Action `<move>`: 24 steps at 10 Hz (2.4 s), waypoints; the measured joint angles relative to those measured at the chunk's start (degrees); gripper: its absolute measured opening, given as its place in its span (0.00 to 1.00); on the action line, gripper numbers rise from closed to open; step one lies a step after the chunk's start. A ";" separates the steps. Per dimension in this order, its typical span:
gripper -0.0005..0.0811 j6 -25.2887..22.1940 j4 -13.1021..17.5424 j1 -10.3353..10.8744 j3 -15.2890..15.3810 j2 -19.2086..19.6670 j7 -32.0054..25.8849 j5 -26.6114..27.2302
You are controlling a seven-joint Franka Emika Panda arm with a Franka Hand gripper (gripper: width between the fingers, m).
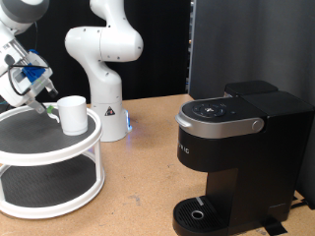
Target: Make a cup of coffee with the keurig machine
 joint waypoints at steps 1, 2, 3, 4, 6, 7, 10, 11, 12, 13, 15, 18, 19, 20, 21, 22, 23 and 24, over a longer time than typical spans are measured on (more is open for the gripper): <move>0.99 1.13 -0.90 0.00 -0.05 0.21 -0.70 0.03; 0.99 1.97 -1.65 0.00 -0.10 0.55 -1.24 0.15; 0.99 2.28 -2.18 0.00 -0.14 0.89 -1.81 0.50; 0.99 2.31 -2.58 0.00 -0.22 1.12 -2.53 1.11; 0.99 2.28 -3.16 0.00 -0.44 1.17 -3.46 2.07; 0.99 2.15 -3.26 0.00 -0.46 1.17 -3.46 2.10; 0.86 2.10 -3.39 0.00 -0.53 1.17 -3.52 2.12; 0.86 2.10 -3.43 0.00 -0.58 1.17 -3.61 2.12; 0.62 2.13 -3.48 0.00 -0.60 1.17 -3.64 2.13; 0.45 2.18 -3.52 0.00 -0.60 1.17 -3.65 2.17; 0.20 2.29 -3.56 0.00 -0.61 1.16 -3.68 2.35; 0.10 2.18 -3.56 0.00 -0.61 0.83 -3.77 3.86; 0.10 1.40 -3.42 0.00 -0.61 0.33 -3.77 4.67; 0.10 -0.51 -2.88 0.00 -0.58 -0.46 -3.40 5.42; 0.10 -3.09 -1.92 0.00 -0.44 -1.56 -2.13 5.89; 0.10 -6.00 -0.72 0.00 -0.16 -2.85 -0.16 6.15; 0.10 -8.64 0.54 0.00 0.22 -4.08 2.03 6.24; 0.10 -10.86 1.83 0.01 0.75 -5.22 4.10 6.24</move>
